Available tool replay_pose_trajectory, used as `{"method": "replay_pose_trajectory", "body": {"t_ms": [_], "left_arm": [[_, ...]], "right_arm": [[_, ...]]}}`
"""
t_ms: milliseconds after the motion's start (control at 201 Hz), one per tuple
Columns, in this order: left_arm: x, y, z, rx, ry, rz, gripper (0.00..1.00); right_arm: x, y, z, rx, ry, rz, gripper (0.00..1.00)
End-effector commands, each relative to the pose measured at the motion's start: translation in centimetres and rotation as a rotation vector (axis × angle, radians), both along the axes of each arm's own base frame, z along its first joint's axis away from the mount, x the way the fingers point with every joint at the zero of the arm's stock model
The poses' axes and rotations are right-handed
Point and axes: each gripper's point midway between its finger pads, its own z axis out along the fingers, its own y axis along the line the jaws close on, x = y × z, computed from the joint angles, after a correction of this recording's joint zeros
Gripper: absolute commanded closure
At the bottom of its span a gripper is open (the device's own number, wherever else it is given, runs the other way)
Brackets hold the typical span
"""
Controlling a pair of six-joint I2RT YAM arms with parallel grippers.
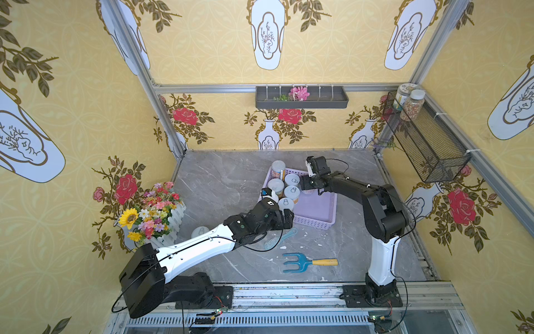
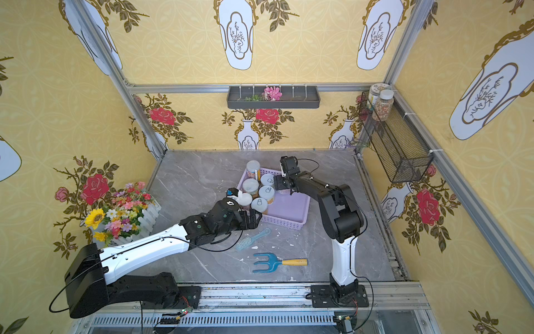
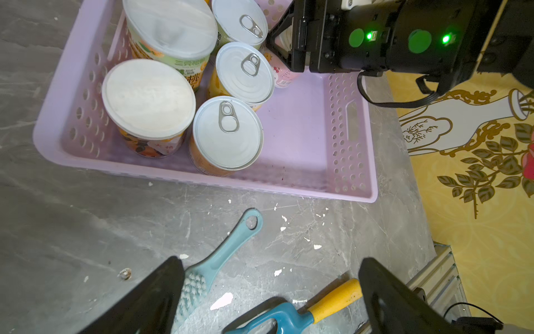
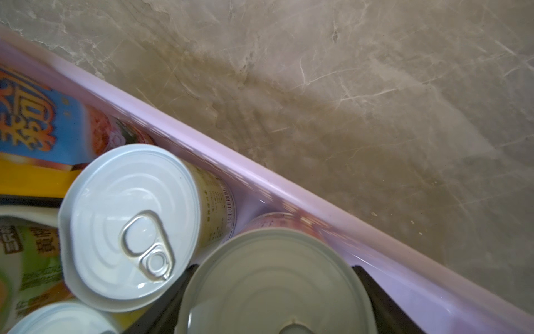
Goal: Put the canned food in the basket
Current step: Place the canned food in the basket.
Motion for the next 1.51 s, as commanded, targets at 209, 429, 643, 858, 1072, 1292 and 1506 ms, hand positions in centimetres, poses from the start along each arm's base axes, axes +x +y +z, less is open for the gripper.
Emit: {"method": "replay_pose_trajectory", "body": {"t_ms": [209,429,643,858,1072,1292,1506], "left_arm": [[0.1,0.4,-0.1,0.022,-0.001,0.010,0.00],[0.2,0.5,-0.1,0.028,-0.003,0.020,0.00],[0.2,0.7,-0.1,0.035,-0.003,0.024,0.00],[0.4,1.3,-0.3,0.059,-0.003,0.049,0.00],[0.8,2.2,-0.2,0.106,-0.008,0.088,0.00],[1.7,5.5,-1.1,0.278,0.013,0.235,0.00],[2.0,8.5,-1.8,0.367,0.048,0.350,0.00]], "right_arm": [[2.0,-0.1,0.9,0.003,-0.080,-0.016,0.52],[1.8,-0.2,0.3,0.000,-0.069,-0.013,0.28],[1.6,-0.1,0.4,0.005,-0.067,-0.009,0.19],[1.6,0.1,1.8,0.020,-0.081,0.001,0.01],[0.9,0.1,2.9,0.027,-0.087,0.013,0.02],[-2.0,-0.5,5.2,0.079,-0.112,0.003,0.02],[-6.2,0.3,7.7,0.149,-0.107,0.013,0.03]]}}
